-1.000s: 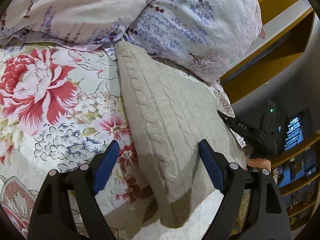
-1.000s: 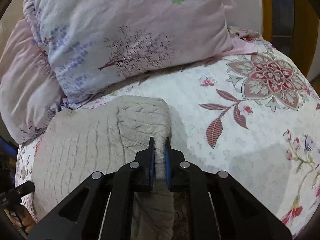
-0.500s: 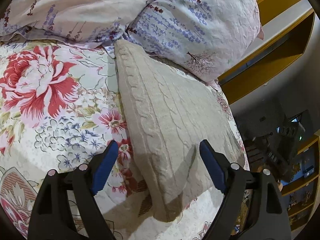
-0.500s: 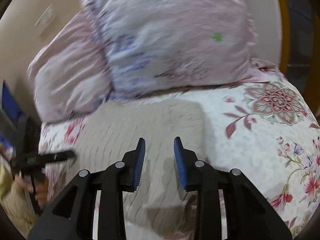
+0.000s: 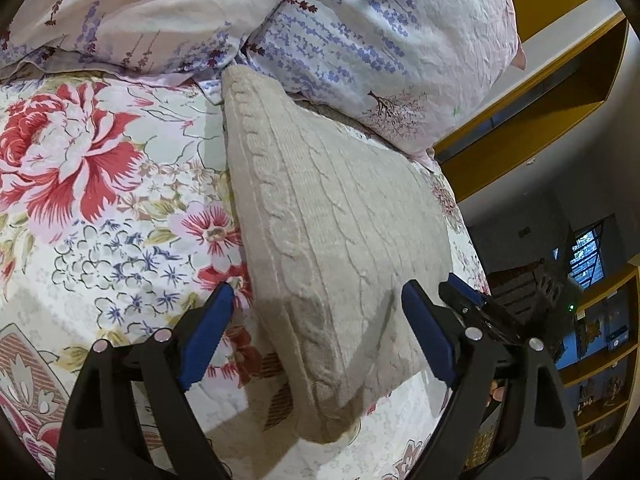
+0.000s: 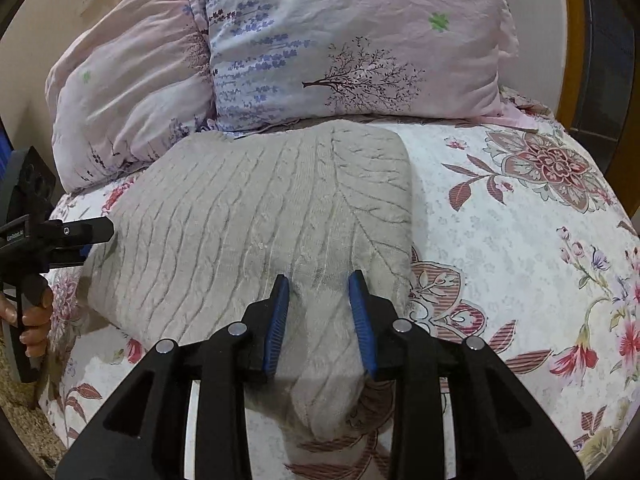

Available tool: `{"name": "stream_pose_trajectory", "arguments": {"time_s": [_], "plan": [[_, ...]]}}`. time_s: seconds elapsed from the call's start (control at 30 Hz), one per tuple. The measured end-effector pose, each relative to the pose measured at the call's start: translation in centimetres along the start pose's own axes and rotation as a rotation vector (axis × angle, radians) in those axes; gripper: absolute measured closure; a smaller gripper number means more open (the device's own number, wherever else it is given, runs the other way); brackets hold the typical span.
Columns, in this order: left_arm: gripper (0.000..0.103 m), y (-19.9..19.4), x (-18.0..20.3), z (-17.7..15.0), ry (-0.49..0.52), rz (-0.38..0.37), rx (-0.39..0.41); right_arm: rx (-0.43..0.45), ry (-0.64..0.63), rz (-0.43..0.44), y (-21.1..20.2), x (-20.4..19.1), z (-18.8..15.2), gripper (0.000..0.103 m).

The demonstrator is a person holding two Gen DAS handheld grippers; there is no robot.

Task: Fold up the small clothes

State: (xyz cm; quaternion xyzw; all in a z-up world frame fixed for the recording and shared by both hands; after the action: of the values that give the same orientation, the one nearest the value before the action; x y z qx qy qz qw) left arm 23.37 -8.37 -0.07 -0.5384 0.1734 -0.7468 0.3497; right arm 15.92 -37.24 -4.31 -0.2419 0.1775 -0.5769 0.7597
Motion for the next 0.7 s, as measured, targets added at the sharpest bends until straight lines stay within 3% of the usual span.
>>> {"name": "stream_pose_trajectory", "arguments": {"time_s": [0.7], "plan": [[0.018,0.5,0.0,-0.3,-0.001,-0.007,-0.009,-0.041,-0.023,0.000,-0.5,0.0,-1.1,0.069]]}}
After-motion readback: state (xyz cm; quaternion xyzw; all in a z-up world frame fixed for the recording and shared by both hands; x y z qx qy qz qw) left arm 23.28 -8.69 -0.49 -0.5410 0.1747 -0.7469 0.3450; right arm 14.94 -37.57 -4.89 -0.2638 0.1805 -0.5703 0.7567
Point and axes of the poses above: each gripper's, at about its wrist camera, not at the fingertips, and y roughly the way its jaws point, x to its right, z to its top, the point moved 2 cm from there along y, roughly the way its jaws point, and after that the axes turned 9 degrees about -y, right-handed, at the moved point
